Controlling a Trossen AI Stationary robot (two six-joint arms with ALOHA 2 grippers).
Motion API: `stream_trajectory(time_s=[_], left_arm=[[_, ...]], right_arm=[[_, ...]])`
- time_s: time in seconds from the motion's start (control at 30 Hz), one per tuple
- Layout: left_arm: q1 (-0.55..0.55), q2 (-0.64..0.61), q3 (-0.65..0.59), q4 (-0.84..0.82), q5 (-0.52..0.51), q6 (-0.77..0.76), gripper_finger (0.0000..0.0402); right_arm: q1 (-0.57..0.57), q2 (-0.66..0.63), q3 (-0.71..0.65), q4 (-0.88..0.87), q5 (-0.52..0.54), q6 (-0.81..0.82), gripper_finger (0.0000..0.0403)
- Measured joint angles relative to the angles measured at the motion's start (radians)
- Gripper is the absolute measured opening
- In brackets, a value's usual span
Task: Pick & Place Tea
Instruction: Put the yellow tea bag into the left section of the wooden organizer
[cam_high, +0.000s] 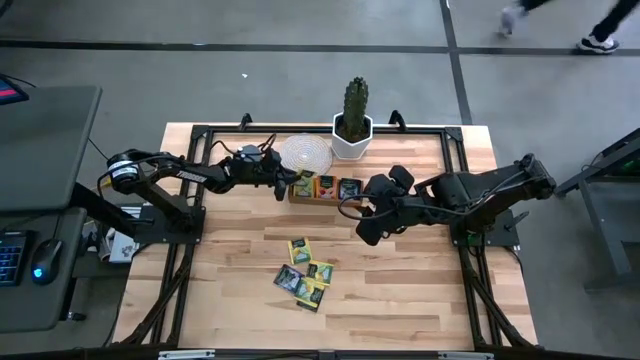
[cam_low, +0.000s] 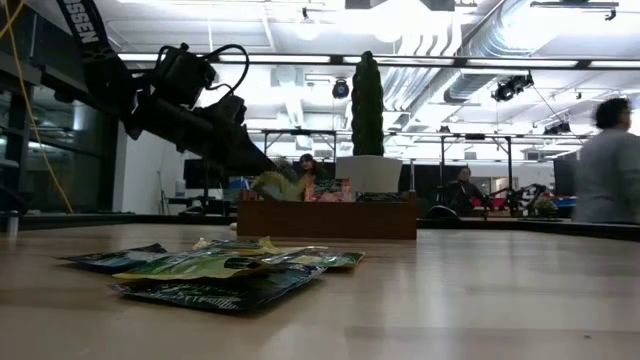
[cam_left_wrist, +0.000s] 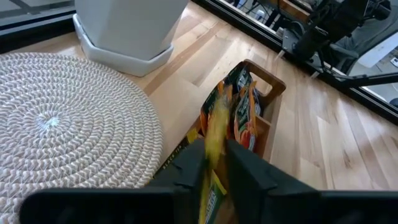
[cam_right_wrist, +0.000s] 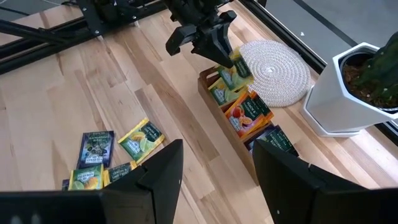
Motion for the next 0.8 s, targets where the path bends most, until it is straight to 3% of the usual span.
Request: stream_trajectory(time_s=[0.23,0.43,0.6,0.8], left_arm=[[0.000,0.000,0.000,0.000,-0.015,-0.008,0.0151],[0.000,0.000,0.000,0.015,-0.023,-0.007,0.0170],[-0.001,-0.038,0.000,0.061,0.102,0.010,0.0136],[-0.059,-0.103,0.000,0.048,0.212,0.057,0.0017]], right_arm=[[0.000,0.000,0.000,0.001,-0.001,0.000,0.0191],[0.000,0.002,0.000,0.014,-0.021,0.009,0.0191],[0.005,0.036,0.000,0.025,-0.066,0.012,0.0189],[0.033,0.106,0.000,0.038,-0.084,0.021,0.0177]])
